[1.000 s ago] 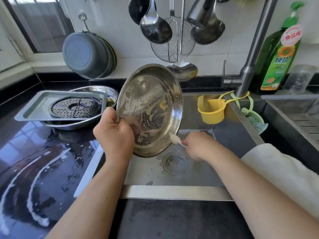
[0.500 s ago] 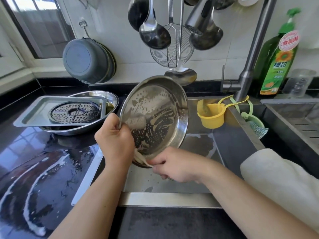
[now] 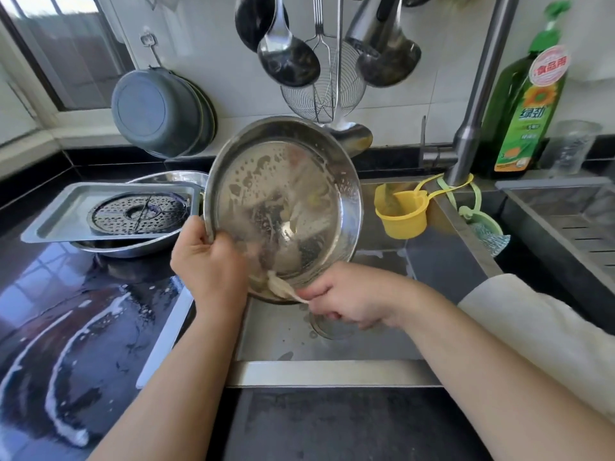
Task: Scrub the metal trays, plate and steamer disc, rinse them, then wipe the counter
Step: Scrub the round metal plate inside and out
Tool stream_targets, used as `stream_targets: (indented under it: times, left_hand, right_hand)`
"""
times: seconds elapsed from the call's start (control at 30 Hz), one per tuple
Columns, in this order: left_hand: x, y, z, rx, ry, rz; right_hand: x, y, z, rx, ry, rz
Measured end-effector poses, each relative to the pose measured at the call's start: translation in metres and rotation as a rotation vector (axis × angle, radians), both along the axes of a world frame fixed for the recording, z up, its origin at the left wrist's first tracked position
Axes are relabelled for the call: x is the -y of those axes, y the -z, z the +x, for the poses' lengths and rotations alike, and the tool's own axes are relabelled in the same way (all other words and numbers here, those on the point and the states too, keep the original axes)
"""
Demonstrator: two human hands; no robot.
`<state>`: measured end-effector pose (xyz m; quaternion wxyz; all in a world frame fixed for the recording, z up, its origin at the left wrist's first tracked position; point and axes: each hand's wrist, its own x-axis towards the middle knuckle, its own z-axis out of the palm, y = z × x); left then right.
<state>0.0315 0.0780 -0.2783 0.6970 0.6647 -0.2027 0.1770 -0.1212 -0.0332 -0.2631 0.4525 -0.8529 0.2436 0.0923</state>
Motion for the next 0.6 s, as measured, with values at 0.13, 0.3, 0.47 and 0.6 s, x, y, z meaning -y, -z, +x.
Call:
stream_targets:
  times: [0.13,0.3,0.47,0.6]
  left_hand:
    - [0.002,-0.001,-0.005,0.054,-0.003,0.025]
    - [0.001,0.001,0.0,0.043,-0.022,0.026]
    - [-0.001,0.001,-0.003,0.076,-0.039,0.087]
    - [0.004,-0.002,-0.006,0.057,-0.029,0.048]
  right_hand:
    - [-0.015,-0.004,0.005,0.01,-0.01,0.104]
    - [-0.007,-0.006,0.004,0.119,-0.058,0.181]
    - [-0.009,0.009,0.003,-0.387,-0.325,-0.423]
    - [-0.009,0.004,0.012,-0.143,-0.082,-0.331]
